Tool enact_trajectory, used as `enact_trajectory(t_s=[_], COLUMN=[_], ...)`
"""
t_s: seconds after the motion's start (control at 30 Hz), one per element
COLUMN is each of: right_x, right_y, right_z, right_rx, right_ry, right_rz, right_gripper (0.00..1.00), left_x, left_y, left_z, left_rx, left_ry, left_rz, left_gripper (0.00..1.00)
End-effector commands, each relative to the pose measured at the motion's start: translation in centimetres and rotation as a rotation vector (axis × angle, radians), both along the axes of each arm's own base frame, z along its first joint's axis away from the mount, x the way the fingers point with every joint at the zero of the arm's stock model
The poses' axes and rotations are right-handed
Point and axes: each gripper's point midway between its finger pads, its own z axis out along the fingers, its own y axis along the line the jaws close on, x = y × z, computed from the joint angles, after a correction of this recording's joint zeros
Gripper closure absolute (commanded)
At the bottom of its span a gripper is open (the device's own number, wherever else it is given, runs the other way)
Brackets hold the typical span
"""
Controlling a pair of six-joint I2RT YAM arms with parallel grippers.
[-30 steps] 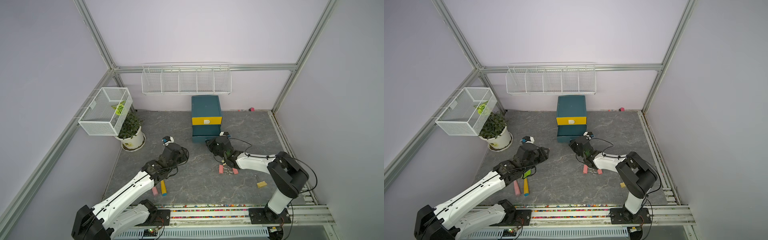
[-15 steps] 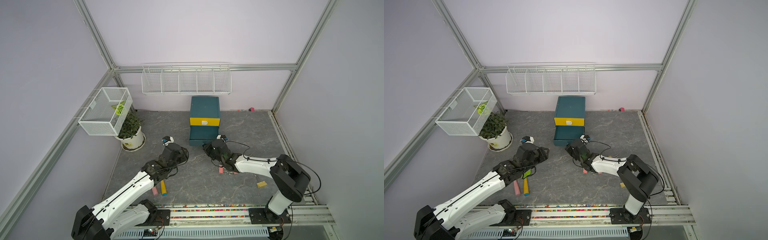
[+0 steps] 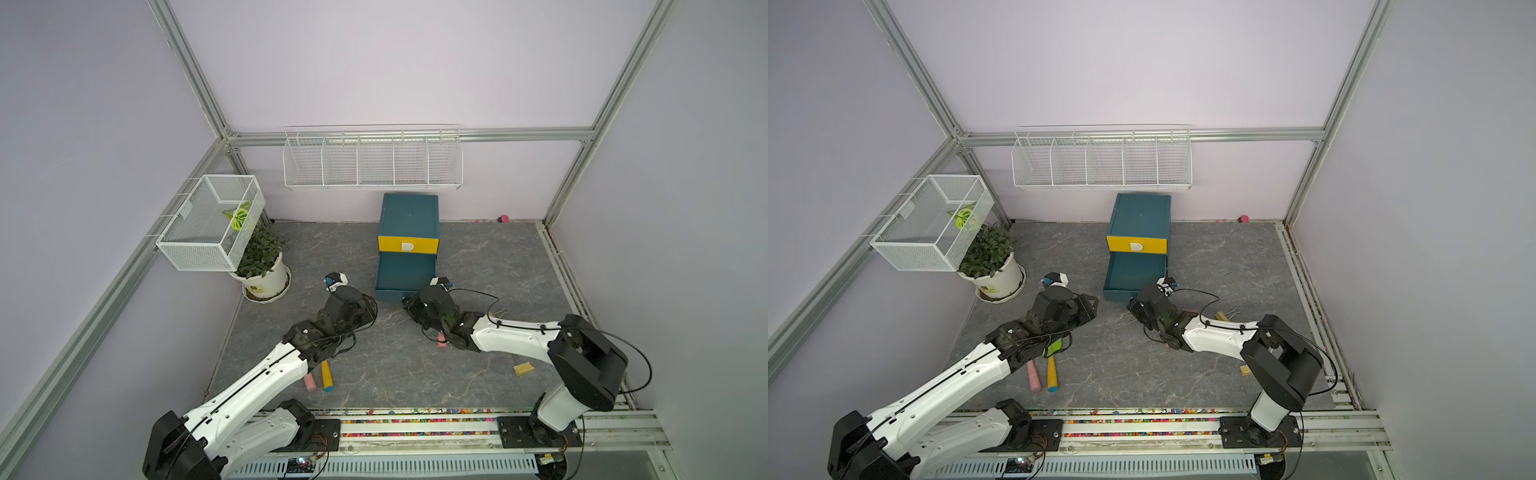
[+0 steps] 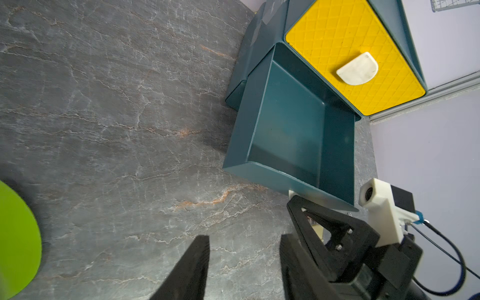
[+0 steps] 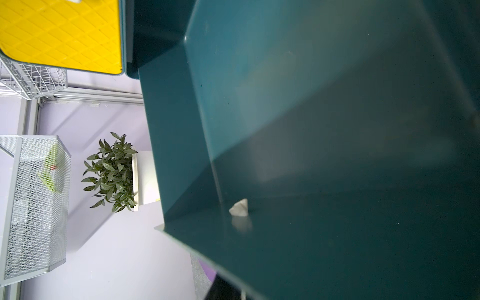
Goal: Put the binder clips in the drawer according to color
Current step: Open the drawer in the storage box.
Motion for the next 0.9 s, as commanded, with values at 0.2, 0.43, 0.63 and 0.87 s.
enact_trajectory(t_s=[0.2, 0.43, 0.63, 0.87], right_x=[-1.8, -3.2, -4.7, -7.7], right_y=[-0.6, -2.9, -7.5, -18.0], right_z=[-1.8, 0.4, 3.2, 3.7], right_rx=[-0.100, -0.218, -0.424, -0.843], right_ry=[0.073, -0.011, -0.131, -0.034], right_rz=[0.072, 0.106, 0.126, 0.037], right_gripper=[0.62, 0.40, 0.31, 0.29], left_x=[0.0, 0.1, 0.1, 0.0], left_y=[0.1, -0.1, -0.2, -0.4], left_z=[1.1, 1.4, 1.6, 2.2], left_rx=[-0.009, -0.014, -0.015, -0.023], left_ry=[-0.020, -0.025, -0.027, -0.034], left_rz=[-0.001, -0.006, -0.015, -0.023], left_gripper=[0.50, 0.50, 0.50, 0.50])
